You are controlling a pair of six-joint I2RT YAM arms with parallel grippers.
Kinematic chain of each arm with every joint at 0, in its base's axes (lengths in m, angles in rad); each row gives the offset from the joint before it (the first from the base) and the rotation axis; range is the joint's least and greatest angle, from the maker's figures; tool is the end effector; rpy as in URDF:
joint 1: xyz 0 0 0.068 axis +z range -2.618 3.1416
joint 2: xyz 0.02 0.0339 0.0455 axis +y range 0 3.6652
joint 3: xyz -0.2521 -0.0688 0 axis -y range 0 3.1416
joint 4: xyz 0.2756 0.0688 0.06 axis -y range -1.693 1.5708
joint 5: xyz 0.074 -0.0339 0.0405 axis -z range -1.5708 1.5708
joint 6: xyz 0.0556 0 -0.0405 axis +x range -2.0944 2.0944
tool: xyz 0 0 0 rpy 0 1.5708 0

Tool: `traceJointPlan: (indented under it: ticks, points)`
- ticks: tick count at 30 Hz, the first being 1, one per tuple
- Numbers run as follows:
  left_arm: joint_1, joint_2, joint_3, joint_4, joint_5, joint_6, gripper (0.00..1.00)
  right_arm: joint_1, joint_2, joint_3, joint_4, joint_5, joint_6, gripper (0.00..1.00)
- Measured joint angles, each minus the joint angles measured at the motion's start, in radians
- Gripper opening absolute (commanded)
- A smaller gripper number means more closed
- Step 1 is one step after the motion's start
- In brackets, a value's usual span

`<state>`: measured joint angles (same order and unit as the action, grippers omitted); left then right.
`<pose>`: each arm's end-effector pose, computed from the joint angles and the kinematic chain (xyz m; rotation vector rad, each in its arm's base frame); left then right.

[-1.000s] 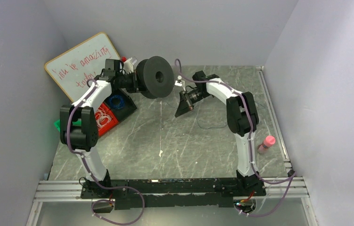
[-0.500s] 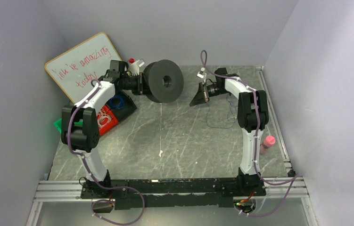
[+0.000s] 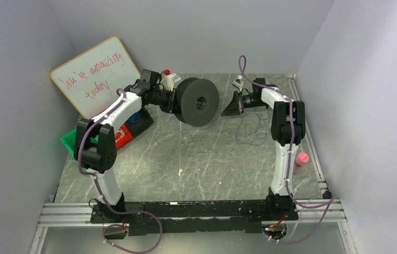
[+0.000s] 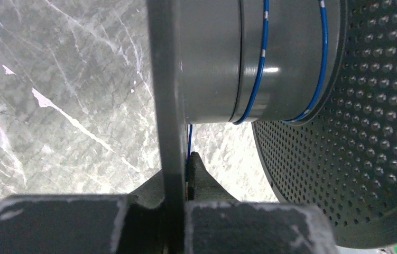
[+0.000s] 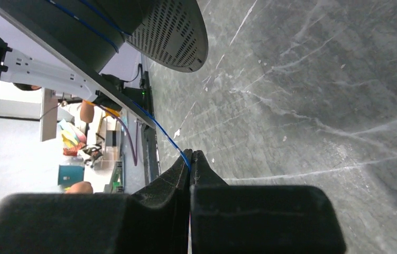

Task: Wrap the cables
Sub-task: Wrap the cable around the cable reel.

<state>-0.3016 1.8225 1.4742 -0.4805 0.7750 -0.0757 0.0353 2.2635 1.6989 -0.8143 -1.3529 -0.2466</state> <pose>0.4078 -0.1676 0.2362 0.6310 2.2763 -1.1054 0.4601 0.0706 0.1263 -0.4866 2.1960 1.7676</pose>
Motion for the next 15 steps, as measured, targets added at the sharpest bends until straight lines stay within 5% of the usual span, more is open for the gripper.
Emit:
traceJointPlan:
  ticks: [15]
  points:
    - [-0.093, 0.002, 0.015, -0.068, -0.217, 0.102, 0.02, -0.114, -0.009, 0.051, -0.033, 0.016, -0.023, 0.10]
